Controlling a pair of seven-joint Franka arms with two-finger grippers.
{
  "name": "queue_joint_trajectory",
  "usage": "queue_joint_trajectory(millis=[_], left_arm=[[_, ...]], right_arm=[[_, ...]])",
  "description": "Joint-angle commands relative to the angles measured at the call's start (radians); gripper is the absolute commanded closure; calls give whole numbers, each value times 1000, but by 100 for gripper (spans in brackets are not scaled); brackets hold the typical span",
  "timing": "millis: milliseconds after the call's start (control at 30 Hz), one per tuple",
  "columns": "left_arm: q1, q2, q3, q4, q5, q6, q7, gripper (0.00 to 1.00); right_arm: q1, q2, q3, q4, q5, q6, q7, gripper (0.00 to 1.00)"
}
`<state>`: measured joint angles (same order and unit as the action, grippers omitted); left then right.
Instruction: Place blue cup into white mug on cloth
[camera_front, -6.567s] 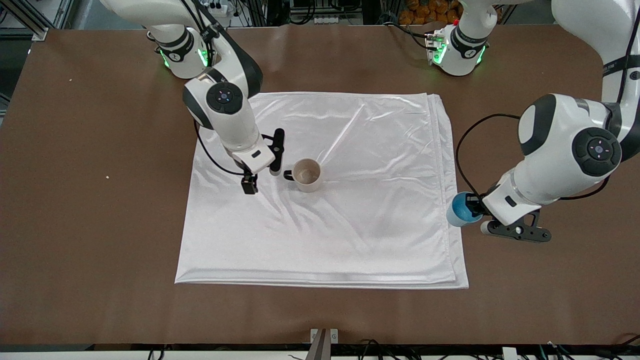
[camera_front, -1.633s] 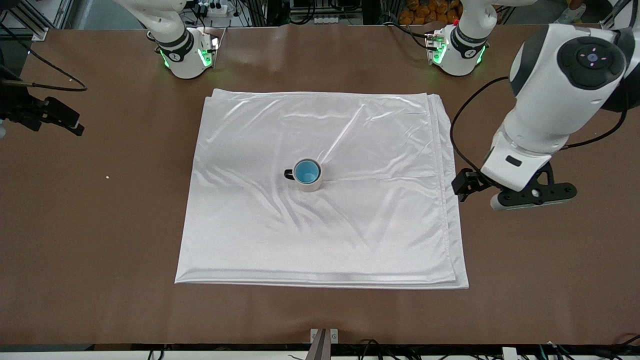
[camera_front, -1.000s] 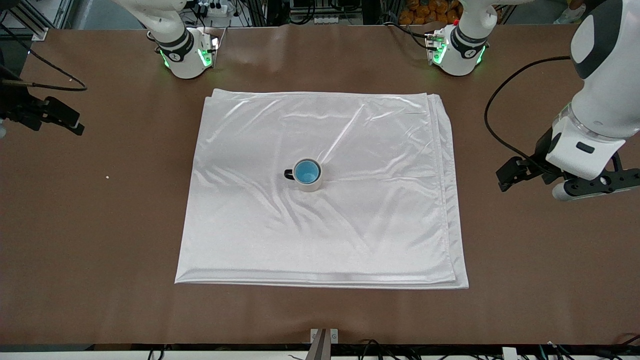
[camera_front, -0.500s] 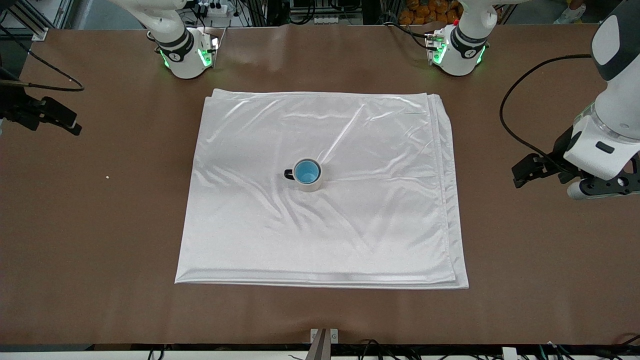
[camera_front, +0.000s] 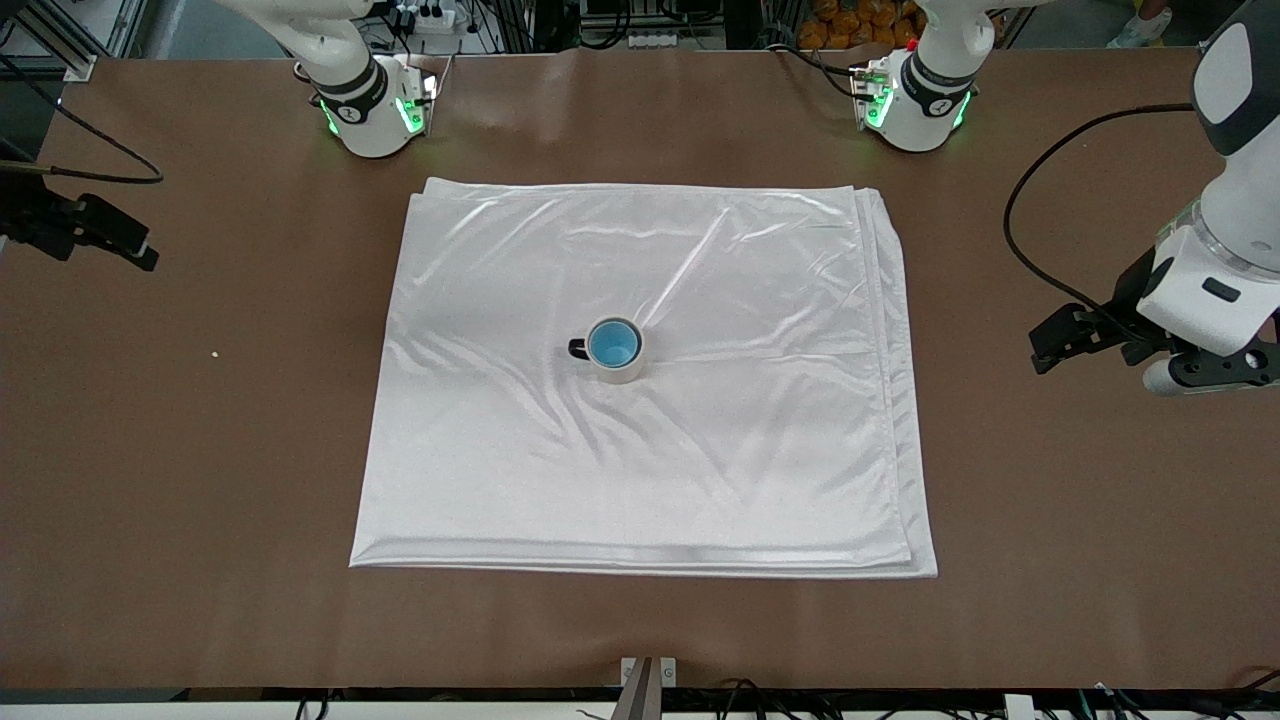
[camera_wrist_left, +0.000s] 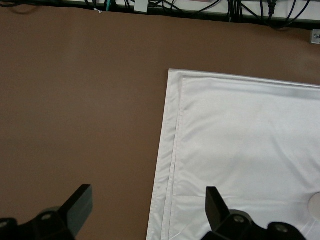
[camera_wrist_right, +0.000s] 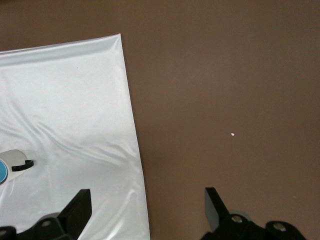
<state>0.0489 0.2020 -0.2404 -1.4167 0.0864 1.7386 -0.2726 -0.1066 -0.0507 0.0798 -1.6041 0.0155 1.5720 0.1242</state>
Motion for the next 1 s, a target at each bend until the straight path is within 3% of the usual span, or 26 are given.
queue_joint_trajectory(millis=[0, 967], left_arm=[[15, -38, -13, -24, -20, -11, 19, 0], [26, -46, -11, -39, -20, -48, 19, 0]], right_arm=[[11, -11, -2, 0, -8, -9, 11, 0], [13, -11, 0, 0, -6, -9, 9, 0]])
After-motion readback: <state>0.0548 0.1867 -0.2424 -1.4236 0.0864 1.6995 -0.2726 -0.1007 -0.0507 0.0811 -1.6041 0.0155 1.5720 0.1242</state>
